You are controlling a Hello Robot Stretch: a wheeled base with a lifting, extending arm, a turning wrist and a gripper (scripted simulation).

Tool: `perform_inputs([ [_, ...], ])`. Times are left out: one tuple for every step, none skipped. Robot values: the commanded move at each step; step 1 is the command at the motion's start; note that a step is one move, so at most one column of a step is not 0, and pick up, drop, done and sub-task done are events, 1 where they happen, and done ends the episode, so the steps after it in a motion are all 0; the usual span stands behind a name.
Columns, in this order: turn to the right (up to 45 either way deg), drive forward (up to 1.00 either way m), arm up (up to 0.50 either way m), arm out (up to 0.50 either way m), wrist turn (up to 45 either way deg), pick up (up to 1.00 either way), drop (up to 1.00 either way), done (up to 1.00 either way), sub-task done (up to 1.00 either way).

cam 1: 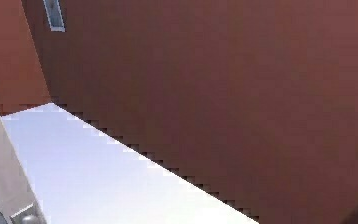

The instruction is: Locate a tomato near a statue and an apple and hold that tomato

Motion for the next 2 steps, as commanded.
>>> perform_inputs([
  [0.0, 0.75, 0.00, 0.00, 0.0, 0.00, 0.00, 0.00, 0.00],
  [-45.0, 0.00, 0.00, 0.00, 0.0, 0.00, 0.00, 0.00, 0.00],
])
